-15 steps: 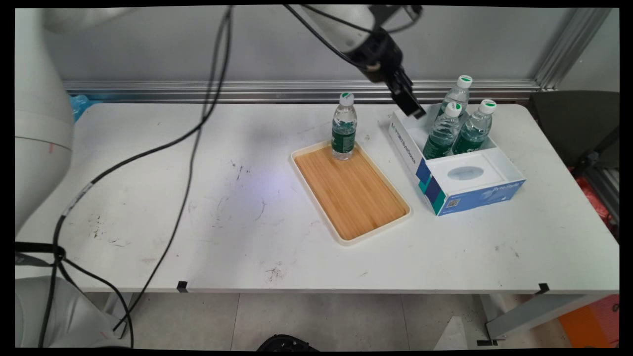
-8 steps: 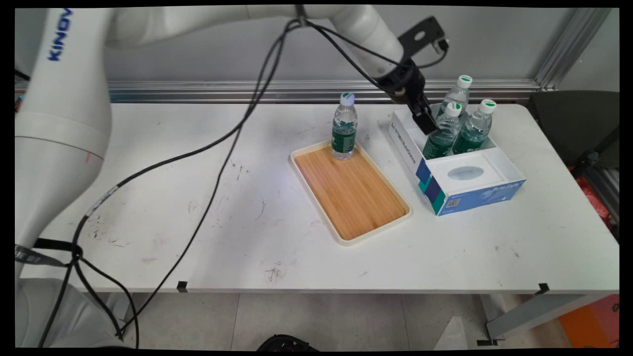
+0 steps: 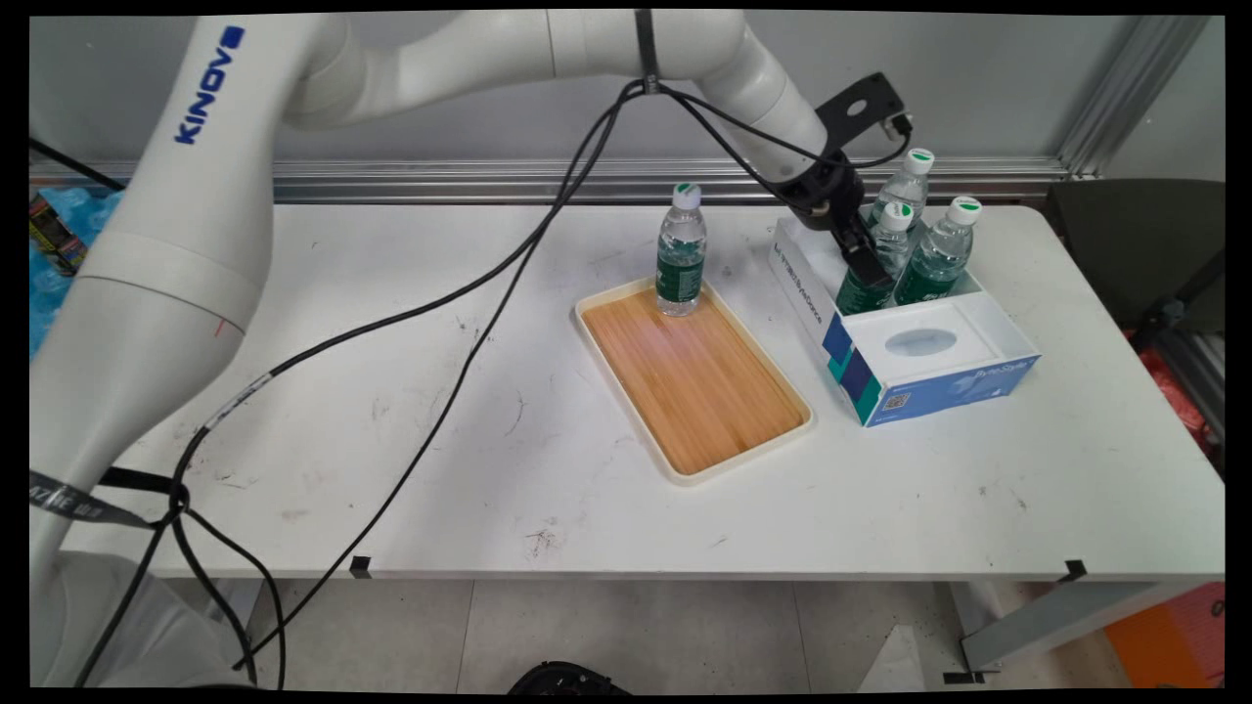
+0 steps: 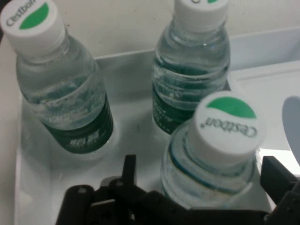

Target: Pick up the green bottle from the white box, then place the picked object on the tray

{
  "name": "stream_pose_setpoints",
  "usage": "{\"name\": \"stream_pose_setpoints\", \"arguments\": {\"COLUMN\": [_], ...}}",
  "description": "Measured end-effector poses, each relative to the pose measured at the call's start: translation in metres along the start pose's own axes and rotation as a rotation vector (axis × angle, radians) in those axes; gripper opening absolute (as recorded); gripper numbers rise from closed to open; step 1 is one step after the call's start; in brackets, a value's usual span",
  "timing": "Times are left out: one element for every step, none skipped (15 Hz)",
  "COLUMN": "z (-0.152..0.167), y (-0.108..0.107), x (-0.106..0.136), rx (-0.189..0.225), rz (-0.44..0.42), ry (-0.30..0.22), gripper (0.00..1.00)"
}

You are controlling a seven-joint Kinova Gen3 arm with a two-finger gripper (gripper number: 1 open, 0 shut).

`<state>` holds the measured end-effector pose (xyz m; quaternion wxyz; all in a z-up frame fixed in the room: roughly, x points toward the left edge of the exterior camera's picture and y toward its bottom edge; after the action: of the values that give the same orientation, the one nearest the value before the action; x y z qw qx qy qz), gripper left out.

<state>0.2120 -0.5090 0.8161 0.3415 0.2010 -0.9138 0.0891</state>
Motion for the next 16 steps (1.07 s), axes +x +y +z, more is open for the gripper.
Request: {"name": "stream_pose_setpoints", "arguments": {"z": [0.002, 0.004, 0.006, 0.007, 0.008, 0.007, 0.006, 0.005, 0.002, -0.001, -0.004, -0.009, -0.012, -0.017, -0.024, -0.032], "y": [-0.001, -0.001, -0.002, -0.003, -0.003, -0.003, -0.003, -0.003, -0.002, -0.002, -0.001, -0.001, 0.0, 0.001, 0.001, 0.003], "x": [0.0, 0.001, 0.001, 0.001, 0.001, 0.001, 0.0, 0.001, 0.001, 0.002, 0.002, 0.004, 0.005, 0.007, 0.01, 0.013], "rx": [-0.001, -0.003, -0.005, -0.007, -0.009, -0.011, -0.014, -0.018, -0.02, -0.022, -0.023, -0.025, -0.026, -0.026, -0.025, -0.023], "rz": [-0.003, -0.008, -0.012, -0.015, -0.018, -0.021, -0.023, -0.024, -0.024, -0.023, -0.021, -0.016, -0.011, -0.005, 0.002, 0.009], "ry": [0.002, 0.005, 0.009, 0.011, 0.012, 0.013, 0.012, 0.013, 0.013, 0.014, 0.015, 0.017, 0.018, 0.021, 0.026, 0.031], "gripper": [1.0, 1.0, 0.0, 0.0, 0.0, 0.0, 0.0, 0.0, 0.0, 0.0, 0.0, 0.0, 0.0, 0.0, 0.0, 0.0]}}
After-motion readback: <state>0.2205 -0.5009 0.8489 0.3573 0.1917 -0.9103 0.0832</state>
